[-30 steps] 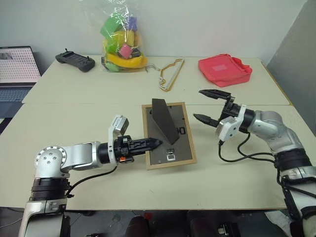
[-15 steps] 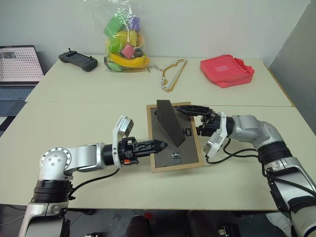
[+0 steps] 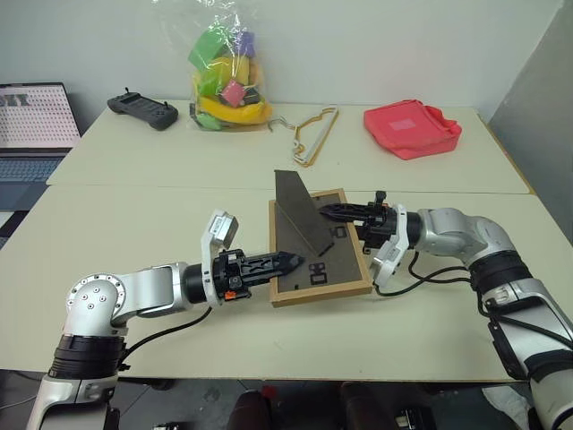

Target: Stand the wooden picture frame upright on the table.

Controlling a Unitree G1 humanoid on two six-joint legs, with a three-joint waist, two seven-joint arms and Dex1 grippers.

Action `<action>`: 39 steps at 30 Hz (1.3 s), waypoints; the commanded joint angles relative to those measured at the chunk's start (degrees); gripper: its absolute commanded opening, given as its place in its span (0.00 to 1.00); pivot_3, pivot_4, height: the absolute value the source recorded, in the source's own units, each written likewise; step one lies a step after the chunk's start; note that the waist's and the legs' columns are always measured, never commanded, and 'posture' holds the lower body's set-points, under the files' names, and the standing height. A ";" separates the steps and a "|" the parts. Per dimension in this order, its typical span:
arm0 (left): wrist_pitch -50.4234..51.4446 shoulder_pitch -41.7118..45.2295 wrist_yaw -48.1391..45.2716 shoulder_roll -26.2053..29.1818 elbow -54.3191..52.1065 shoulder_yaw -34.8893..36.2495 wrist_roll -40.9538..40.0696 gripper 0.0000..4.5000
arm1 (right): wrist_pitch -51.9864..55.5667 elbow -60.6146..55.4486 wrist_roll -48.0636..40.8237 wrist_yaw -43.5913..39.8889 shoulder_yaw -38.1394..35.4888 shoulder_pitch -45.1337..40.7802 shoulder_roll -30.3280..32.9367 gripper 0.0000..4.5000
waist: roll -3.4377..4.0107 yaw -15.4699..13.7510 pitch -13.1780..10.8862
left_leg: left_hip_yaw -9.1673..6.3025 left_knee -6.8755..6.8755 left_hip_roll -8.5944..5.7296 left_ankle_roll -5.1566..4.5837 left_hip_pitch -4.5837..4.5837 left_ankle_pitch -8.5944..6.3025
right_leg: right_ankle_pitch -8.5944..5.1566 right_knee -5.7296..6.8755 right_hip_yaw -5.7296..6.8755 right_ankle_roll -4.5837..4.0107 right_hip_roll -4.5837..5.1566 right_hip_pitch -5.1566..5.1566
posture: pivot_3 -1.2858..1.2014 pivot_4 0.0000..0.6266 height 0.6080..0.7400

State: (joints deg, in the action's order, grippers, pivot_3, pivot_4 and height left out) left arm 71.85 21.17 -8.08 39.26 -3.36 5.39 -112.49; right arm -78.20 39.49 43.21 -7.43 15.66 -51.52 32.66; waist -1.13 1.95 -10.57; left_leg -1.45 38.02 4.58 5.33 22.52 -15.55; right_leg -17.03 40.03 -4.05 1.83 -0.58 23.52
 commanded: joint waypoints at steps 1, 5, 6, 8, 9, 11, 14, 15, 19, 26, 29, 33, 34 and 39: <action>-4.75 1.62 4.18 4.72 3.67 8.20 -0.51 0.80 | 3.36 4.81 -15.00 -6.83 2.80 -2.28 0.31 0.30 | 0.00 0.04 0.00 | 0.00 0.00 0.00 0.00 -0.02 0.00 | 0.00 0.01 0.00 0.00 0.00 0.00 | 0.52 0.24 1.00; -9.56 -3.00 6.30 10.56 -6.45 14.35 9.96 0.99 | 24.98 2.39 -41.62 -32.40 4.95 0.94 -4.19 0.30 | 0.00 1.03 0.00 | -0.01 -0.06 0.06 -0.02 -0.06 -0.01 | 0.00 -0.04 -0.01 -0.01 0.02 -0.06 | 0.52 0.24 1.00; -10.69 -4.18 5.96 12.14 -11.88 14.88 15.54 1.00 | 33.71 1.26 -47.34 -37.93 3.56 1.42 -6.32 0.30 | 0.00 1.19 0.00 | -0.02 -0.08 0.07 -0.02 -0.06 -0.01 | 0.00 -0.09 0.01 -0.01 0.06 -0.07 | 0.52 0.24 1.00; -13.44 -6.47 4.45 14.23 -20.54 14.46 25.10 1.00 | 49.28 -0.88 -55.07 -44.83 0.84 1.64 -9.15 0.30 | 0.01 1.25 -0.01 | -0.03 -0.09 0.10 -0.01 -0.04 -0.01 | 0.00 -0.10 0.02 -0.01 0.10 -0.09 | 0.52 0.24 1.00; -15.21 -8.10 4.08 14.38 -25.49 13.99 29.57 1.00 | 57.61 -0.82 -58.47 -47.29 -0.83 0.78 -10.87 0.30 | 0.03 1.22 -0.02 | -0.03 -0.09 0.09 0.01 -0.02 0.00 | 0.00 -0.06 0.05 -0.01 0.10 -0.09 | 0.52 0.24 1.00; -18.94 -11.59 4.86 12.54 -33.54 12.55 37.12 1.00 | 73.58 2.32 -63.96 -51.15 -3.75 -2.24 -14.11 0.30 | 0.06 0.42 -0.04 | -0.02 -0.08 0.07 0.02 -0.01 0.01 | 0.00 -0.07 0.10 -0.01 0.13 -0.09 | 0.52 0.24 1.00; -24.44 -17.96 6.46 7.03 -40.69 10.48 46.36 1.00 | 90.02 9.27 -66.79 -56.61 -5.74 -6.17 -18.10 0.30 | 0.09 -0.03 -0.05 | 0.12 -0.05 -0.03 0.00 -0.06 0.00 | 0.01 -0.07 -0.01 0.00 0.11 -0.09 | 0.52 0.24 1.00; -25.28 -19.50 6.12 6.03 -41.37 9.95 48.42 1.00 | 91.64 11.04 -66.22 -57.05 -6.12 -6.71 -18.87 0.30 | 0.07 0.00 -0.04 | 0.12 -0.06 -0.02 -0.01 -0.06 -0.01 | 0.01 -0.08 -0.03 0.00 0.09 -0.08 | 0.52 0.24 1.00; -27.53 -23.44 3.26 5.09 -42.29 8.05 55.85 1.00 | 89.92 17.05 -61.74 -55.82 -6.49 -8.06 -21.04 0.30 | 0.09 -0.20 -0.05 | 0.00 -0.16 0.09 -0.07 -0.04 -0.05 | -0.02 -0.07 0.02 -0.05 -0.11 0.01 | 0.52 0.24 1.00; -29.43 -24.98 -0.98 3.38 -40.00 7.99 61.64 1.00 | 88.74 22.72 -58.21 -54.54 -9.00 -9.70 -22.38 0.30 | 0.07 -0.14 -0.04 | 0.03 -0.08 0.03 -0.27 -0.06 -0.15 | 0.00 -0.05 0.00 -0.01 -0.08 -0.05 | 0.52 0.24 1.00; -29.83 -24.76 -3.02 3.18 -39.15 7.89 63.51 1.00 | 88.44 23.09 -57.48 -54.67 -9.79 -9.48 -22.66 0.50 | 0.07 -0.14 -0.03 | 0.04 -0.08 0.03 -0.27 -0.06 -0.15 | 0.00 -0.05 0.00 -0.01 -0.08 -0.06 | 0.52 0.24 1.00; -30.13 -24.21 -5.31 2.74 -38.09 7.43 65.59 1.00 | 88.44 22.46 -56.56 -54.54 -10.87 -8.70 -22.37 0.71 | 0.07 -0.06 -0.04 | 0.04 -0.09 0.04 -0.27 -0.03 -0.16 | 0.00 -0.07 0.00 -0.01 -0.08 -0.03 | 0.52 0.24 1.00; -30.14 -23.83 -5.87 2.63 -37.80 7.26 65.93 1.00 | 88.42 22.07 -56.35 -54.66 -11.00 -8.29 -22.09 0.76 | 0.07 -0.06 -0.04 | 0.04 -0.11 0.04 -0.27 -0.03 -0.16 | 0.00 -0.07 0.00 -0.01 -0.08 -0.02 | 0.52 0.24 1.00; -28.76 -20.75 -9.42 3.02 -34.96 8.07 65.17 1.00 | 88.29 15.84 -54.36 -54.61 -10.92 -4.13 -18.04 0.98 | 0.07 -0.28 -0.04 | 0.03 -0.10 0.04 -0.27 0.00 -0.16 | 0.00 -0.08 0.02 -0.01 -0.07 -0.02 | 0.52 0.24 1.00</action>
State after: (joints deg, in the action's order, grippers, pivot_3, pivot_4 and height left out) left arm 43.36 -0.91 -16.10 41.99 -39.03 12.35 -46.99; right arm 10.93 59.35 -12.00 -61.97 5.62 -56.47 12.35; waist -1.06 1.67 -10.61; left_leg -1.42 37.92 4.61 5.06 22.53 -15.71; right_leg -17.03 39.95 -4.03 1.82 -0.64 23.50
